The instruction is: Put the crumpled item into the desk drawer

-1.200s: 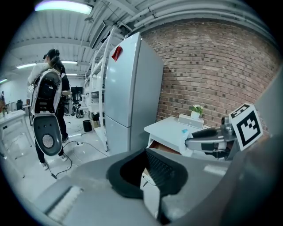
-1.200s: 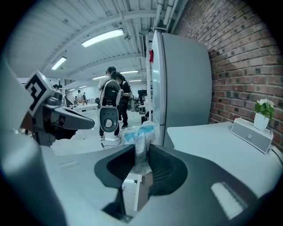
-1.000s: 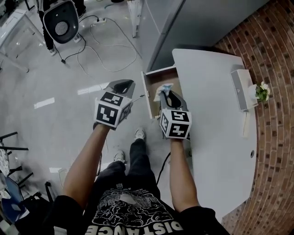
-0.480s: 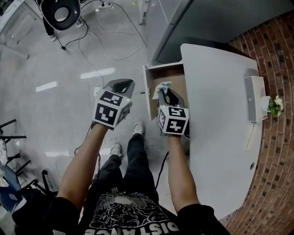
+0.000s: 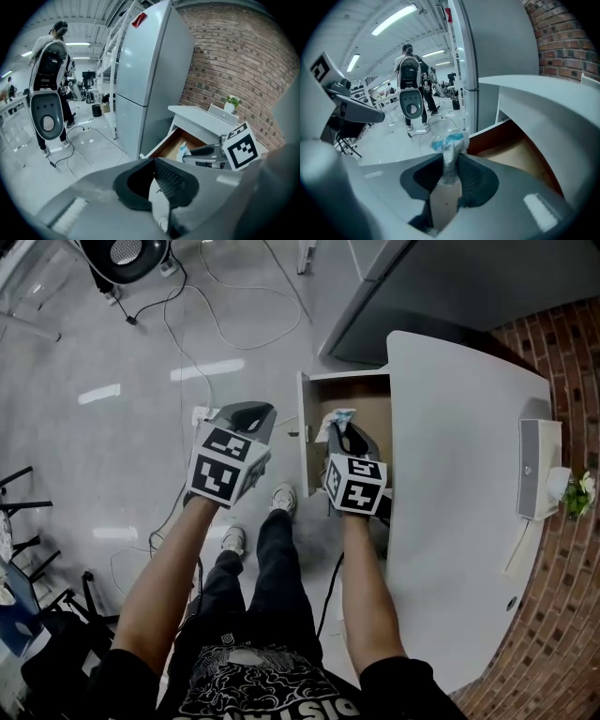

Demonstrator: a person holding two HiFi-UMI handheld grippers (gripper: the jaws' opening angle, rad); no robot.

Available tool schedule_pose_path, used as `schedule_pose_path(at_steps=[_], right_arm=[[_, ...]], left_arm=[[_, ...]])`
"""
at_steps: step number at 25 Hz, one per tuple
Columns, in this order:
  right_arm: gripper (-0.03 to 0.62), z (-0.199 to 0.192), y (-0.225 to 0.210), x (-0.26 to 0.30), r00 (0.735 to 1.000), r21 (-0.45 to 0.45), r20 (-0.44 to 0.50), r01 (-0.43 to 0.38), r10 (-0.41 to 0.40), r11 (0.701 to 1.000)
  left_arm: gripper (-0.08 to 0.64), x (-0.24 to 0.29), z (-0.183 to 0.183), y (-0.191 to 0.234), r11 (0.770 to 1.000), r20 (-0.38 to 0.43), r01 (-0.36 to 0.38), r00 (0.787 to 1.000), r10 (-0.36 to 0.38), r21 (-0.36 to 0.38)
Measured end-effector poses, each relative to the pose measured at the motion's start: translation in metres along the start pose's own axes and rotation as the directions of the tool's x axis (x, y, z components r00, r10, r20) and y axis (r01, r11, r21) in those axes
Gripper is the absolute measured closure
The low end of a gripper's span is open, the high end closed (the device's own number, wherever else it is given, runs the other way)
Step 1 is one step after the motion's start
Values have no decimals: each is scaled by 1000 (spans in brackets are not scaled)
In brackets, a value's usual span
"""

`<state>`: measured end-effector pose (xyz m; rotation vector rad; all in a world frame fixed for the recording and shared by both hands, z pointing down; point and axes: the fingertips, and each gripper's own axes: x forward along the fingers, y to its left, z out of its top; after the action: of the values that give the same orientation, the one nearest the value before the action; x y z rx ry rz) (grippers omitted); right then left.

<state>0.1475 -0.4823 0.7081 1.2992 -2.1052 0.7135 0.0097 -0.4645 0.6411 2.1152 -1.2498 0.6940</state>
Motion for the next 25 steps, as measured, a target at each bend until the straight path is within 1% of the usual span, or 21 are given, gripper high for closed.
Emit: schedule_pose_path(at_steps=[3,7,15,21,25], right_arm=[[494,-8,-7,13,1000,10,-20,2,-2,1000],[494,-17,-15,31,999,15,-39,0,0,1000],[494,-35,-34,53,997,18,-80,10,-8,1000],[494,-40,-41,60,995,21,-95,13,-11,1000],[492,-41,-40,64,995,12,-101,5,-4,1000]], left_arm=[[560,10,-2,2,1000,-8,2,1000,-2,-23],[560,26,-8,6,1000,-22,-4,1000,3,-26],[560,53,-29,2,999,-58,9,998,-12,-48],[560,64,-35,-2,998,-72,23,997,-27,-60],[560,68,-37,2,998,-72,13,997,-18,-66]])
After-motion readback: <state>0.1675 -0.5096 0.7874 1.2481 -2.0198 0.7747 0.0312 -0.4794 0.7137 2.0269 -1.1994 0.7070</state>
